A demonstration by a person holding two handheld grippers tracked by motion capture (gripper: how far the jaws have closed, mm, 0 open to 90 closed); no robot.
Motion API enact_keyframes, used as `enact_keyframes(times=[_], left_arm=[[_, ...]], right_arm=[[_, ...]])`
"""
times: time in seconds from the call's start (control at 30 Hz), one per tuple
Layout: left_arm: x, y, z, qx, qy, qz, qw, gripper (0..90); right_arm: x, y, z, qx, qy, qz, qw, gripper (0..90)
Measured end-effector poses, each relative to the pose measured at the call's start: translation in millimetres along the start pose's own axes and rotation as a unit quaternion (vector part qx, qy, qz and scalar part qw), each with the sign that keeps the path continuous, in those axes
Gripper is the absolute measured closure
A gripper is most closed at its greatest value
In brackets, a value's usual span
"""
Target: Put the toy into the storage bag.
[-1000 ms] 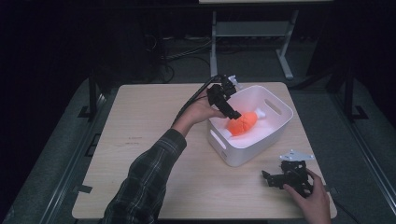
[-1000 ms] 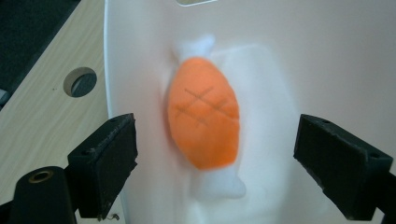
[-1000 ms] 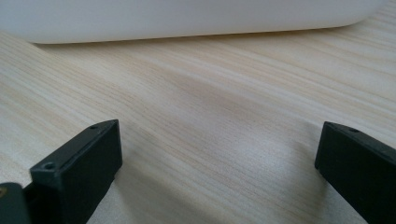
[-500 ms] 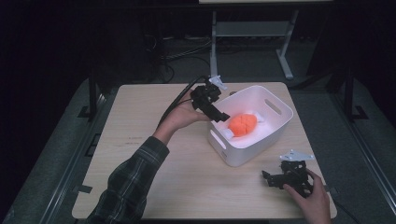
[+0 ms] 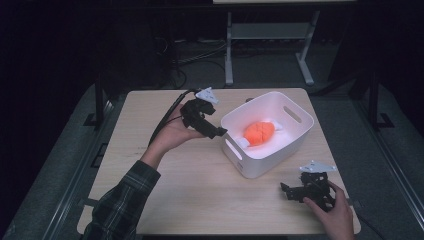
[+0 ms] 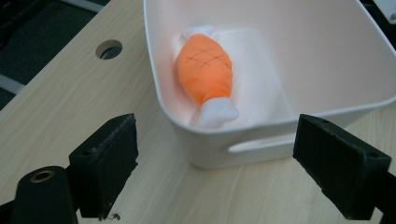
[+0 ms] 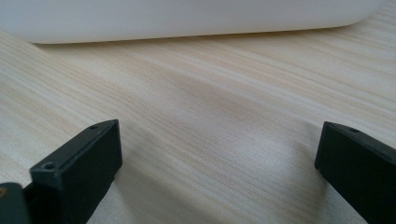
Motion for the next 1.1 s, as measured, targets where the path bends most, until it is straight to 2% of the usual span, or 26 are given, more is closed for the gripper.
enact_keyframes(times=[0.3, 0.5, 0.8, 1.1], left_arm=[[-38.6, -19.1, 0.7, 0.010, -0.029, -0.019, 0.9993, 13.2], [-63.0, -28.7, -3.4, 0.017, -0.036, -0.026, 0.9989, 13.3], [-106.6, -30.8, -10.3, 0.029, -0.053, -0.022, 0.9979, 13.6], [-149.3, -31.4, -14.2, 0.054, -0.065, -0.018, 0.9963, 13.8]], right_arm=[[0.1, 0.0, 0.1, 0.000, 0.001, 0.000, 1.0000, 0.2], [0.0, 0.0, 0.0, 0.000, 0.000, 0.000, 1.0000, 0.2], [0.0, 0.0, 0.0, 0.000, 0.000, 0.000, 1.0000, 0.2], [-0.1, 0.1, 0.0, 0.000, 0.000, 0.000, 1.0000, 0.1]])
Point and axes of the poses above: each handheld gripper's, and its own axes: y roughly forward along the jaws, x roughly out of its top, z roughly to its left, the point moved 7 cm from there along y, roughly forward along the jaws, and after that the axes turned 5 degrees about -y, right-handed, at the moved point
